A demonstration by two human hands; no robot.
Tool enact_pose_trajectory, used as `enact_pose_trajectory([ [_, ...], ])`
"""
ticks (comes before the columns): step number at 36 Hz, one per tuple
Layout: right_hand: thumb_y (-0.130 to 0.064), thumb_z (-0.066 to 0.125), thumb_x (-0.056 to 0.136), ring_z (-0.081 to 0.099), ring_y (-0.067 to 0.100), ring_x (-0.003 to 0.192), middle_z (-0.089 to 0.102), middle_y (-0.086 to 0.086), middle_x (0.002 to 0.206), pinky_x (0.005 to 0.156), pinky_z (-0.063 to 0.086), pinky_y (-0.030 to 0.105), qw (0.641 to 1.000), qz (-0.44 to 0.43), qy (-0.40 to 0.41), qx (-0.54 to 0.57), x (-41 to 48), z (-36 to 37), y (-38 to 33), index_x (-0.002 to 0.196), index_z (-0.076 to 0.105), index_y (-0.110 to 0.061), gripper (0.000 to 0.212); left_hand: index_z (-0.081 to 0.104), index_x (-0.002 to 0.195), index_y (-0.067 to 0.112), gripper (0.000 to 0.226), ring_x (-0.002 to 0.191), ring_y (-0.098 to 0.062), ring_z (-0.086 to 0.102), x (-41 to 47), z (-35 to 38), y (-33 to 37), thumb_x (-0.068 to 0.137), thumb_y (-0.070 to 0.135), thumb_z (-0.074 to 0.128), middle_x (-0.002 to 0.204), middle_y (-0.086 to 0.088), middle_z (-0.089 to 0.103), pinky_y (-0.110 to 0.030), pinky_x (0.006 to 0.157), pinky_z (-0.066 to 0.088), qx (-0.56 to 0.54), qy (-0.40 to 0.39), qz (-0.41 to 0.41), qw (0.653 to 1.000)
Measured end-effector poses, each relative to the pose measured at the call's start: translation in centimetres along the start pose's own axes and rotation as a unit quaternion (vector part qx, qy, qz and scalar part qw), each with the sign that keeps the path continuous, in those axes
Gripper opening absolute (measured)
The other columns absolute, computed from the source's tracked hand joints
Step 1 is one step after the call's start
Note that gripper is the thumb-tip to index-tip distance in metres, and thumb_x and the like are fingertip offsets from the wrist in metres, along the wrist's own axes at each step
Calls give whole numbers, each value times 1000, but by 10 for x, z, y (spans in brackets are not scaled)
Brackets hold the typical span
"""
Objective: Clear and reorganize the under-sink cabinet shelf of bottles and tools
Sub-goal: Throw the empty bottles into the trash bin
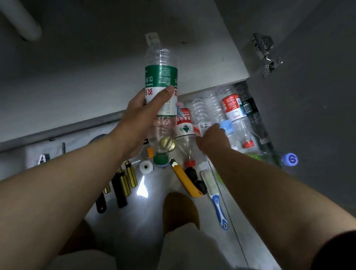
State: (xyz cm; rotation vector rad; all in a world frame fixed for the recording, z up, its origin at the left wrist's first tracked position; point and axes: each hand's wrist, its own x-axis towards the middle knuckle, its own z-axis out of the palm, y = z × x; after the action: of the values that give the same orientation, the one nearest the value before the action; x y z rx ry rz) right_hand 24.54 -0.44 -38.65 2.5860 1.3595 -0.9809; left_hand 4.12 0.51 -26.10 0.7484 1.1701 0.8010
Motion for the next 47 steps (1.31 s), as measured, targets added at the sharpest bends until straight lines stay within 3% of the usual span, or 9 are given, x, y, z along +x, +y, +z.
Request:
enact_pose_trajectory([
  [5,-56,72,78,60,25,90,57,6,104,71,49,34,1000,7,23,18,-9,-12,4,126,44,-12,71,62,127,20,44,103,-30,73,-2,3,0,92,46,66,114,-8,75,-46,87,59,23,5,-16,1000],
  [11,-61,69,77,64,29,108,61,11,127,87,57,37,992,-1,-56,116,-50,-58,9,137,49,-8,82,62,122,23,52,87,-25,77,-22,25,17,82,51,77,101,-4,78,-39,73,62,82,13,-24,996],
  [17,-49,70,71,69,18,93,59,2,122,60,58,30,956,-51,-125,261,-126,-133,26,137,38,-22,78,66,118,18,42,78,-25,76,-67,62,62,84,40,78,96,-9,78,-35,66,59,121,-30,-6,992],
  [22,-44,69,71,67,21,85,65,1,98,59,53,28,942,-90,-98,309,-194,-190,65,103,55,-22,41,66,114,16,33,79,-31,69,-118,110,99,86,27,77,93,-15,73,-56,76,57,129,-73,7,989],
  [25,-42,68,71,57,17,68,60,-3,77,50,50,26,941,-110,-67,313,-237,-220,100,97,56,-21,36,65,119,15,38,62,-22,71,-152,147,115,85,27,76,82,-8,75,-39,57,59,174,-130,6,976],
  [29,-45,70,65,63,22,89,60,10,120,75,63,44,940,-79,-108,315,-294,-248,163,119,49,-20,63,67,118,19,41,89,-25,76,-197,200,116,82,34,78,100,-9,78,-48,88,59,264,-251,-7,931],
  [32,-34,69,71,65,27,92,58,21,129,80,61,52,946,-58,-132,292,-335,-262,218,121,49,-16,57,66,119,22,51,96,-23,76,-233,238,100,76,44,82,103,-4,78,-44,89,59,328,-299,-14,896],
  [42,-27,74,73,73,34,101,59,17,125,81,60,47,939,104,-214,248,-450,-255,393,118,55,-21,48,65,120,21,47,100,-24,74,-310,317,0,80,41,81,105,-4,78,-41,86,61,344,-391,-46,852],
  [47,-36,65,77,67,29,70,69,12,78,66,55,34,932,169,-289,140,-474,-225,427,99,63,-10,34,65,116,20,38,95,-24,70,-319,317,-34,85,36,79,115,-12,73,-38,83,56,414,-401,-29,816],
])
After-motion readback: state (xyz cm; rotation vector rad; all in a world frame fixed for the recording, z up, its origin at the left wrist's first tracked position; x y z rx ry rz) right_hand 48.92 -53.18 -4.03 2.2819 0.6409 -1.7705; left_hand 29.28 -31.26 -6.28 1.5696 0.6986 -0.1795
